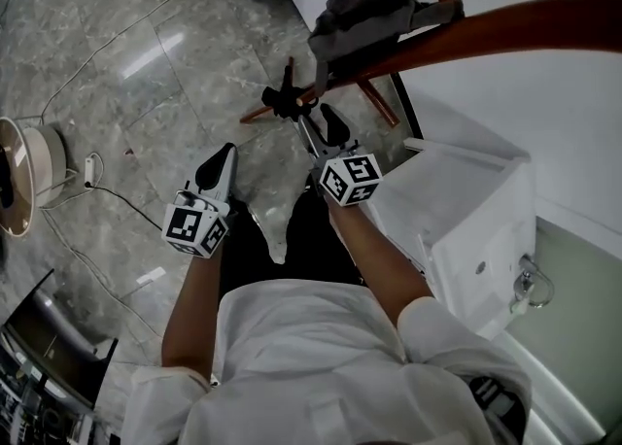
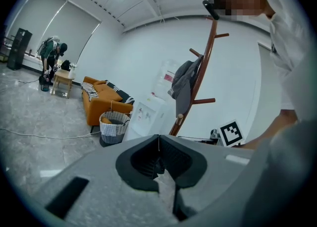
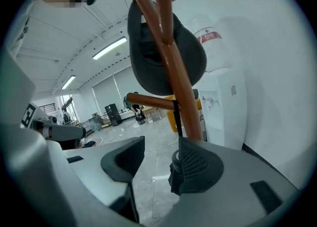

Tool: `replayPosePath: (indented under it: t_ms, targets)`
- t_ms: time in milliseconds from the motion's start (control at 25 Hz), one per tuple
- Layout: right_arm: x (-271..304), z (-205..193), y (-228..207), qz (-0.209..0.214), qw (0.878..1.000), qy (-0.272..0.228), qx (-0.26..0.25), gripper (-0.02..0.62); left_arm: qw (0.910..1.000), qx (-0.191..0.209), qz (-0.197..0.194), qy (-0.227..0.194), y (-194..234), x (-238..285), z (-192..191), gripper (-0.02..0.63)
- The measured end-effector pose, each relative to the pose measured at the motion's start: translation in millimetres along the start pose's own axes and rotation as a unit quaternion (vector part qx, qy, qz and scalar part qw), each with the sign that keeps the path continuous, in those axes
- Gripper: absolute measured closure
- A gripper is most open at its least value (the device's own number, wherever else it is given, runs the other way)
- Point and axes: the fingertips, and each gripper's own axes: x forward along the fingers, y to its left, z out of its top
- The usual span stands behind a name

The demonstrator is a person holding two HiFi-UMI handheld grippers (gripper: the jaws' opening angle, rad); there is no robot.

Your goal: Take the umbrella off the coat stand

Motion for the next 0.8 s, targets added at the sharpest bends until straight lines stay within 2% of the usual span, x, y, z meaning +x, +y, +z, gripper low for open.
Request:
replayPosePath:
  t_ms: [280, 800]
  targets:
    - [20.6, -27.7, -29.2, -0.032, 0.999, 0.019, 0.006, 0.379, 0.9999, -0.01, -0.013, 0.0, -10.5, 7.4, -15.8, 0.589]
    - [50.4, -63.3, -54.5, -0.072, 0.996, 0.056, 0.005, 0.377, 0.9998, -0.016, -0.002, 0.01, 3.1, -9.6, -29.6, 0.589]
